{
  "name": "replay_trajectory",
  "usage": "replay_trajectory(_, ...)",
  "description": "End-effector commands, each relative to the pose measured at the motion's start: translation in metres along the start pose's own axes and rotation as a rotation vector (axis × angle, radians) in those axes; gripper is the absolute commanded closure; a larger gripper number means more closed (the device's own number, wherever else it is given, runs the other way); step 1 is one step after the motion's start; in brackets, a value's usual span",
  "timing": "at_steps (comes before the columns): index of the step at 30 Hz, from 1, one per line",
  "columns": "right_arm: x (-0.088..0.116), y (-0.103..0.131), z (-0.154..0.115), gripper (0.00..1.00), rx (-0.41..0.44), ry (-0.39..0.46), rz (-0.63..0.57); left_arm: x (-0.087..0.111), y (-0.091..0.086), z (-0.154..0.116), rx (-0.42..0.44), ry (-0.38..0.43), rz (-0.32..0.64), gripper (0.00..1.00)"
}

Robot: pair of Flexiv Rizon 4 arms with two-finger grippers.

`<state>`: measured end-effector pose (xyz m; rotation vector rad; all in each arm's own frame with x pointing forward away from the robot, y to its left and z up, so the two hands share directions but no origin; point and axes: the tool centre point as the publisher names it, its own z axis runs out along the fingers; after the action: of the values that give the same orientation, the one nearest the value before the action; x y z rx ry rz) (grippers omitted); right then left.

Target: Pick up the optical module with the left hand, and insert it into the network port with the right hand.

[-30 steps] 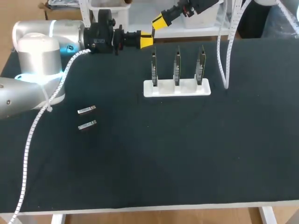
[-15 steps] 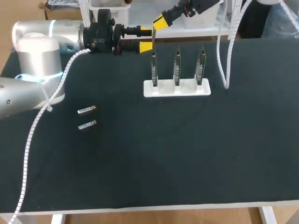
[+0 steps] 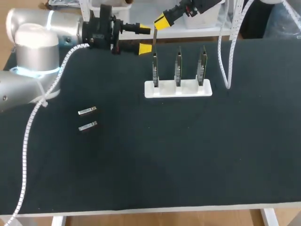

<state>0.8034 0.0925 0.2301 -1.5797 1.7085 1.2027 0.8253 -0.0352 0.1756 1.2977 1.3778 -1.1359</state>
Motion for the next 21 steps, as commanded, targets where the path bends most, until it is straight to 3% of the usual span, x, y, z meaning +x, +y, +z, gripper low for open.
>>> replay_trajectory(1, -0.003, -0.008, -0.002, 1.00, -0.031, 0.005, -0.003, -0.004, -0.011, -0.016, -0.021, 0.082, 0.000, 0.00)
replay_trajectory(10, -0.003, -0.007, -0.003, 1.00, -0.033, 0.007, -0.010, 0.006, -0.018, -0.042, -0.022, 0.269, -0.016, 0.00)
replay_trajectory(21, -0.002, -0.004, -0.003, 1.00, -0.042, 0.012, -0.015, 0.019, -0.025, -0.049, 0.014, 0.389, -0.055, 0.00)
